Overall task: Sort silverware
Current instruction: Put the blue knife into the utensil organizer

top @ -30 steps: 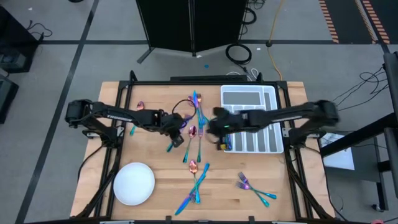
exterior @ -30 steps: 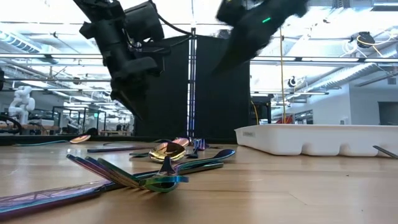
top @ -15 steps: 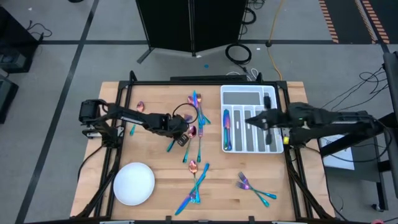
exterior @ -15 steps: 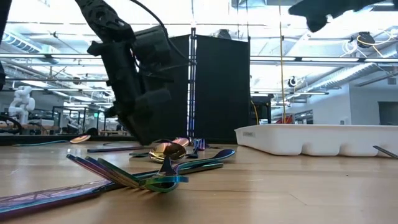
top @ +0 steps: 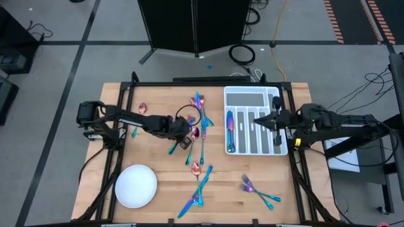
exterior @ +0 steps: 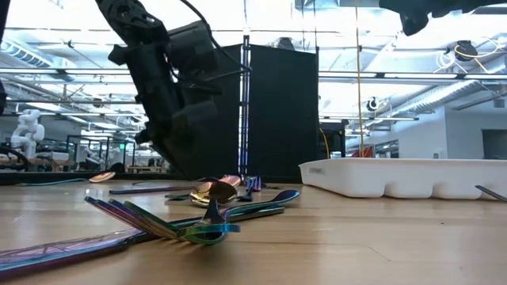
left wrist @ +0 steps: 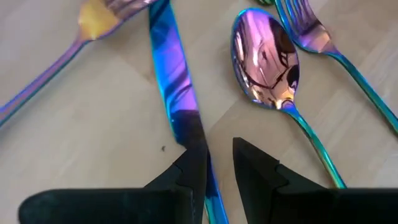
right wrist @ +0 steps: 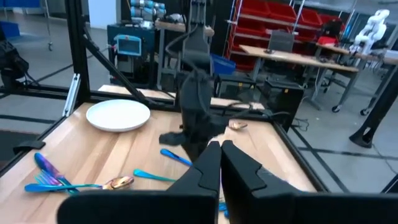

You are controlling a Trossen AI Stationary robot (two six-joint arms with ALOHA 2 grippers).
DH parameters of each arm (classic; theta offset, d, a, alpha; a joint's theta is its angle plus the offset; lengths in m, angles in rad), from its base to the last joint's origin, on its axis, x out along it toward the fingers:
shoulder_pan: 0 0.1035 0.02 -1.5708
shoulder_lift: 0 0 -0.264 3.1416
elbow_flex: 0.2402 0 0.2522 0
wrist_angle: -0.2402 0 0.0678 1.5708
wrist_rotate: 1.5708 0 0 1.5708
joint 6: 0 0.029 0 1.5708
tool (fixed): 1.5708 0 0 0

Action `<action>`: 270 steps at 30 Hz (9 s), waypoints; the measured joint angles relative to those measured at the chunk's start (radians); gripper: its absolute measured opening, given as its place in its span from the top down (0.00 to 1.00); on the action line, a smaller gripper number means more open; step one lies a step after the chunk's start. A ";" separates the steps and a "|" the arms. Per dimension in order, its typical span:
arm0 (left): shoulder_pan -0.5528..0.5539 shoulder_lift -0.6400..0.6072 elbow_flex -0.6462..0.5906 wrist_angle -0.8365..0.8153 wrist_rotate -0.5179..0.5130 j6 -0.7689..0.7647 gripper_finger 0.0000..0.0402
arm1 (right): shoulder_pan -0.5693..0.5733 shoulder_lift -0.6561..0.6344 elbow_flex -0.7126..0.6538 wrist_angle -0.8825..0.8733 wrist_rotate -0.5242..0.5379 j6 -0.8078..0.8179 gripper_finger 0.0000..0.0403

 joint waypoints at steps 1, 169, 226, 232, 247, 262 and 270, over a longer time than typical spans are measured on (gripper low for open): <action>0.000 -0.009 0.000 -0.005 -0.001 -0.001 0.80 | 0.000 0.005 0.000 0.001 0.000 0.006 1.00; 0.091 -0.066 0.000 -0.095 0.159 0.183 0.67 | -0.094 0.827 0.005 0.555 -0.211 -0.409 1.00; 0.056 0.057 0.001 -0.098 0.103 0.212 0.73 | -0.092 0.827 0.021 0.500 -0.214 -0.354 1.00; 0.056 0.057 0.000 -0.100 0.096 0.207 0.82 | -0.092 0.827 0.021 0.500 -0.214 -0.354 1.00; 0.055 0.058 0.000 -0.099 0.091 0.206 0.83 | -0.092 0.827 0.021 0.500 -0.214 -0.354 1.00; 0.055 0.055 -0.001 -0.098 0.092 0.206 0.83 | -0.092 0.827 0.021 0.500 -0.214 -0.354 1.00; 0.068 0.034 -0.003 -0.105 0.108 0.208 0.83 | -0.092 0.827 0.021 0.500 -0.214 -0.354 1.00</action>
